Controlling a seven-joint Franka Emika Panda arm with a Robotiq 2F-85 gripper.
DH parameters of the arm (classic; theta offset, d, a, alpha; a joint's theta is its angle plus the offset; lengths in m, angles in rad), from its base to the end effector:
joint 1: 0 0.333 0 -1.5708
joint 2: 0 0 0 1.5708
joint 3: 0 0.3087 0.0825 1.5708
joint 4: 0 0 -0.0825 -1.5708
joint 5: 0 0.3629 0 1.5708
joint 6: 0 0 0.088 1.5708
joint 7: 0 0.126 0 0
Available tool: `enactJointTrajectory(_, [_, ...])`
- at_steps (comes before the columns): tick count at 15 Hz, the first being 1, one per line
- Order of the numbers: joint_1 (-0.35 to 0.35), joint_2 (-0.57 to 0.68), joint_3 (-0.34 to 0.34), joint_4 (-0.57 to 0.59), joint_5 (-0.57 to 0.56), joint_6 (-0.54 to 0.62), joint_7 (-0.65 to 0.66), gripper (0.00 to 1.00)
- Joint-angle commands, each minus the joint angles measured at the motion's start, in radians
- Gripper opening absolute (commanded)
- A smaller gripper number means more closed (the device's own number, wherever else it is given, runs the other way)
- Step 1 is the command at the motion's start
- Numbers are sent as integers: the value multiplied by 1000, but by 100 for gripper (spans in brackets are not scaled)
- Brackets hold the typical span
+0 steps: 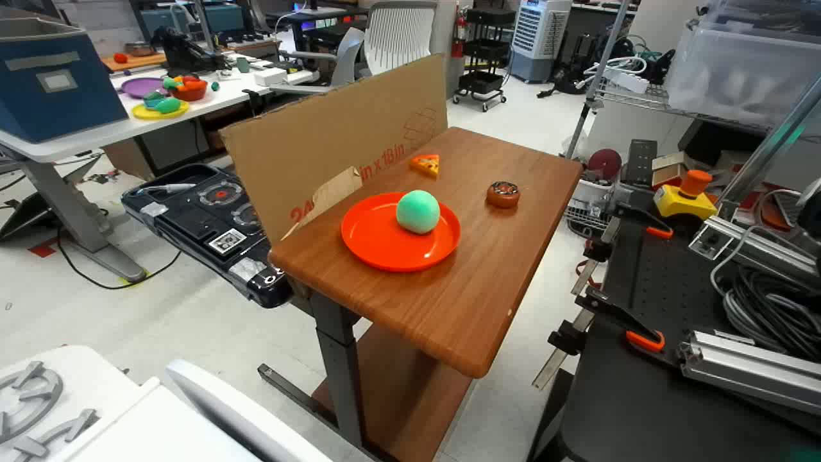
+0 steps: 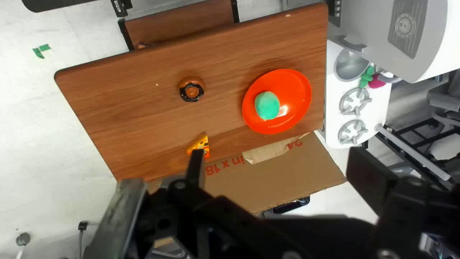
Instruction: Take the blue plush toy off of the orange plate
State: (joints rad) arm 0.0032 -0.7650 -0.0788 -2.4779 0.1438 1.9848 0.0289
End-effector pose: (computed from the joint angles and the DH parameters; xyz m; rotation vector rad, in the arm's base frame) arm 0.3352 -0.0182 0.5460 -2.9192 0.1902 -0.4004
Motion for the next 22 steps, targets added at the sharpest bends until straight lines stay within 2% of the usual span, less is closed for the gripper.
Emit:
enactJointTrajectory(1, [-12,1,9,3,8,-3,-7,100])
enactJointTrajectory(11, [-10,12,12,10,8,-10,-3,100])
enactJointTrajectory(16, [-17,198,138,77,-20,61,150,100])
enactJointTrajectory(19, [-30,382,212,138,-77,152,259,100])
enactJointTrajectory(22, [-43,575,253,227,-185,208,393,100])
